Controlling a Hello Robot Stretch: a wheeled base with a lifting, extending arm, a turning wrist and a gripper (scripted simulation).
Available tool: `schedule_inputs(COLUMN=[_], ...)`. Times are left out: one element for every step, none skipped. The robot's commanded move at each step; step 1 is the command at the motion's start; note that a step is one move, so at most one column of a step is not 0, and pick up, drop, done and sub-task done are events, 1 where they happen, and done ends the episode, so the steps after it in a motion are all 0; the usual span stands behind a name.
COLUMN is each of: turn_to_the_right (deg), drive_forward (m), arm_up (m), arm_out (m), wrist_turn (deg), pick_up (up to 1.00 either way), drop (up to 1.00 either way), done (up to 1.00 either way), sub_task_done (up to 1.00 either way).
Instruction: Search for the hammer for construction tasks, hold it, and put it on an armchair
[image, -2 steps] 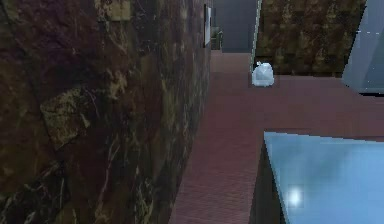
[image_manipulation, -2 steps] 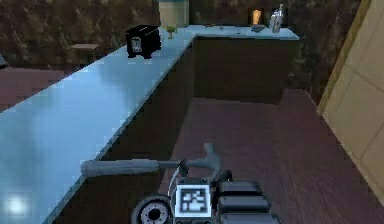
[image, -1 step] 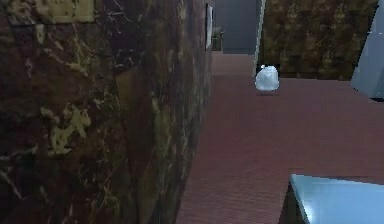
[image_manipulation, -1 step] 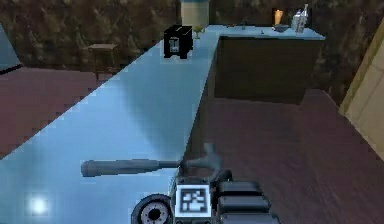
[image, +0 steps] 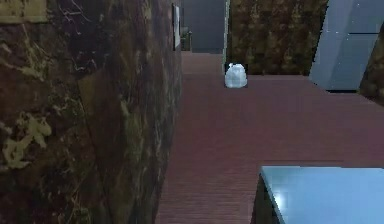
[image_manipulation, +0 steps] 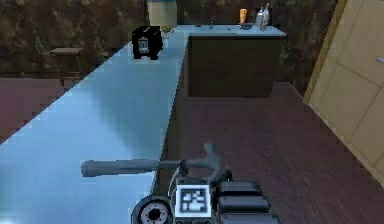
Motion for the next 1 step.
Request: schedule_inputs(turn_to_the_right=[0.0], drive_forward=[1.0], arm_up=[0.0], arm_out=[0.0], wrist_turn=[0.0], pick_up=[0.0], drop=[0.0], done=[0.0], sub_task_done=[0.0])
